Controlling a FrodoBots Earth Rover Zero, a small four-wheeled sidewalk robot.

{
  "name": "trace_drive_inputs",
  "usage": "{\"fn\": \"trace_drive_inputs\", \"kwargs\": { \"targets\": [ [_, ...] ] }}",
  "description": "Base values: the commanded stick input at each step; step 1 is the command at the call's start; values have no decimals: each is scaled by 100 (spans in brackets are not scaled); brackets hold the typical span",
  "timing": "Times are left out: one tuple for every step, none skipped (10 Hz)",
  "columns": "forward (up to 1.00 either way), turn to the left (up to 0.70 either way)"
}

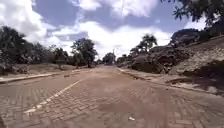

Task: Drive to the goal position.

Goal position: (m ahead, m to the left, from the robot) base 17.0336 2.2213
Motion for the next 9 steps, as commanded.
{"fn": "trace_drive_inputs", "kwargs": {
  "targets": [
    [100,0],
    [100,0],
    [100,0],
    [100,0],
    [100,0],
    [100,0],
    [100,0],
    [100,0],
    [100,0]
  ]
}}
